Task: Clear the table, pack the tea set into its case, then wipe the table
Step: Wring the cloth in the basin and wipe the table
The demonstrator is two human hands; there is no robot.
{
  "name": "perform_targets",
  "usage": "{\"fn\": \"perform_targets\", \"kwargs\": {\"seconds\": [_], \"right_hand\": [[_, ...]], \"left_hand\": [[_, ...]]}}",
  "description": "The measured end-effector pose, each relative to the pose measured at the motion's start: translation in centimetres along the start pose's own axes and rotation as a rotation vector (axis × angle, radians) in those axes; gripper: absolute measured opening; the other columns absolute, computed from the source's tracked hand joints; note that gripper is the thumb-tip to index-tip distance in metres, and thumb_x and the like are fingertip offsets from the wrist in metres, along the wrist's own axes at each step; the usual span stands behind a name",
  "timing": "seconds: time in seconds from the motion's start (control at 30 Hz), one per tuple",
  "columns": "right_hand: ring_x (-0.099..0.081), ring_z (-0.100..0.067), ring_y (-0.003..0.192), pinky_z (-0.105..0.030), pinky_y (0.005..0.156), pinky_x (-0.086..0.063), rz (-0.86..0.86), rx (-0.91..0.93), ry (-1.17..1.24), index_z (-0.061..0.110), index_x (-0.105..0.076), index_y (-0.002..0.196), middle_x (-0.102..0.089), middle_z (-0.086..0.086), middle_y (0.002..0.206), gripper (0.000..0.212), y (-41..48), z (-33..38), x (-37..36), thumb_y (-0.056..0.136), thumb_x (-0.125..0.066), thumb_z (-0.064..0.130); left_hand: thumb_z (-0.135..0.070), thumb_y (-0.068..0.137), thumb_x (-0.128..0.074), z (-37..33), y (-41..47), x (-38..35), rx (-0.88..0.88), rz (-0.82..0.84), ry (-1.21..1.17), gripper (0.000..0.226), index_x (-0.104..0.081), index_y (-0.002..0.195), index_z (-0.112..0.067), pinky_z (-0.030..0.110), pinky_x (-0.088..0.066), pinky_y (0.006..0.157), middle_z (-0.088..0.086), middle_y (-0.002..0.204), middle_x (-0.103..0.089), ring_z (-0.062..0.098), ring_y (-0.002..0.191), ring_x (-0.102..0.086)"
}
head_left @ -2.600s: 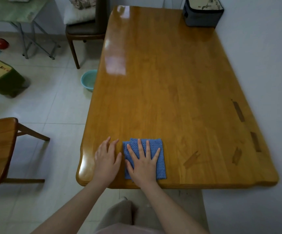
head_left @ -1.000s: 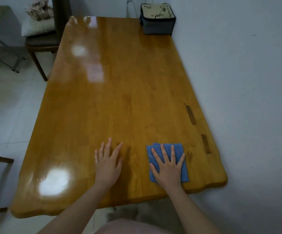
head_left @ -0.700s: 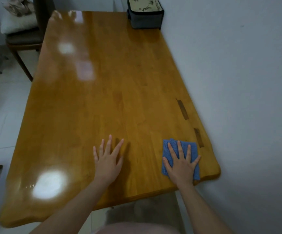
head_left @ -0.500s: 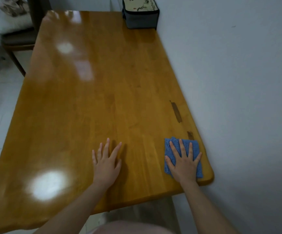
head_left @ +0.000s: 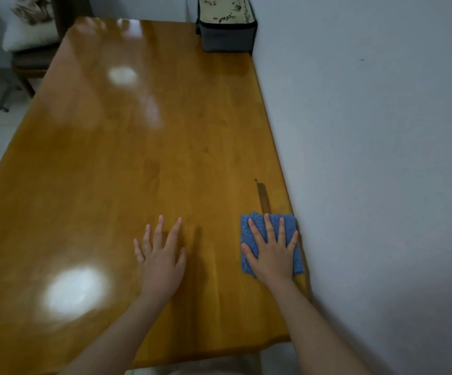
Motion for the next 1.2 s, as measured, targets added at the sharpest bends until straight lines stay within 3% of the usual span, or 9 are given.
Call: {"fn": "perform_targets", "kwargs": {"seconds": [0.13, 0.33, 0.47, 0.77, 0.87, 1.0, 1.2], "right_hand": [[-0.001, -0.036, 0.148, -0.068, 0.112, -0.001, -0.014, 0.025, 0.002, 0.043, -0.012, 0.152, -0.011, 0.0, 0.162, 0.068, 2.4, 0.2, 0.4, 0.091, -0.01, 0.073], [0.011, -0.033, 0.148, -0.065, 0.113, 0.008, 0.014, 0.041, -0.018, 0.046, 0.002, 0.15, 0.001, 0.002, 0.163, 0.067, 7.0, 0.6, 0.9, 0.09, -0.008, 0.073], [0.013, -0.032, 0.148, -0.067, 0.112, 0.007, 0.018, 0.05, -0.03, 0.044, 0.002, 0.151, 0.003, 0.002, 0.163, 0.066, 9.9, 1.2, 1.3, 0.091, -0.008, 0.07], [0.014, -0.032, 0.148, -0.067, 0.112, 0.007, 0.057, 0.031, -0.027, 0.043, 0.008, 0.15, 0.007, 0.004, 0.163, 0.06, 15.3, 2.4, 2.1, 0.097, -0.011, 0.062], [0.01, -0.03, 0.149, -0.063, 0.114, 0.006, 0.038, 0.053, -0.024, 0.041, 0.003, 0.152, 0.002, 0.005, 0.163, 0.058, 16.1, 2.6, 2.2, 0.099, -0.014, 0.057], [0.007, -0.027, 0.149, -0.054, 0.119, 0.004, 0.032, 0.074, 0.01, 0.036, -0.003, 0.153, -0.001, 0.005, 0.163, 0.054, 16.0, 3.1, 2.0, 0.102, -0.015, 0.049], [0.003, -0.023, 0.15, -0.046, 0.121, 0.0, 0.007, 0.217, 0.115, 0.029, -0.016, 0.154, -0.009, 0.002, 0.162, 0.065, 12.6, 6.3, 1.5, 0.094, 0.003, 0.045]], "left_hand": [[-0.033, 0.094, -0.054, -0.7, 0.8, -0.2, 0.044, -0.022, -0.031, 0.066, -0.02, 0.15, -0.041, 0.051, 0.006, 0.117, -0.002, 0.162, -0.009, 0.026, 0.149, 0.001], [-0.031, 0.093, -0.056, -0.8, 1.6, -0.5, 0.095, -0.047, -0.046, 0.068, -0.021, 0.15, -0.038, 0.052, 0.003, 0.117, 0.001, 0.161, -0.013, 0.026, 0.148, -0.002], [-0.03, 0.092, -0.057, -0.7, 2.2, -0.4, 0.112, -0.056, -0.046, 0.069, -0.022, 0.15, -0.037, 0.053, 0.004, 0.117, -0.003, 0.16, -0.018, 0.025, 0.149, -0.002], [-0.025, 0.089, -0.062, -0.3, 3.0, 0.5, 0.025, -0.096, 0.005, 0.069, -0.029, 0.147, -0.038, 0.056, 0.003, 0.116, -0.006, 0.156, -0.028, 0.024, 0.149, -0.004], [-0.023, 0.088, -0.063, 0.1, 3.0, 0.6, -0.003, -0.088, 0.039, 0.066, -0.033, 0.145, -0.038, 0.058, 0.002, 0.116, -0.006, 0.154, -0.033, 0.024, 0.148, -0.005], [-0.031, 0.088, -0.05, 0.3, 2.8, 0.5, -0.015, -0.073, 0.058, 0.056, -0.037, 0.142, -0.038, 0.057, 0.003, 0.116, -0.006, 0.153, -0.034, 0.025, 0.148, -0.006], [-0.023, 0.087, -0.065, 0.7, 1.6, 0.8, -0.003, -0.065, 0.045, 0.062, -0.04, 0.142, -0.037, 0.056, 0.003, 0.117, -0.004, 0.154, -0.033, 0.025, 0.148, -0.006]]}}
Point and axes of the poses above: each hand's wrist, its own y-axis towards the middle knuckle, its own x-axis out of the back of the hand, z = x × y, the point moved 5 cm from there along y, towards the middle knuckle
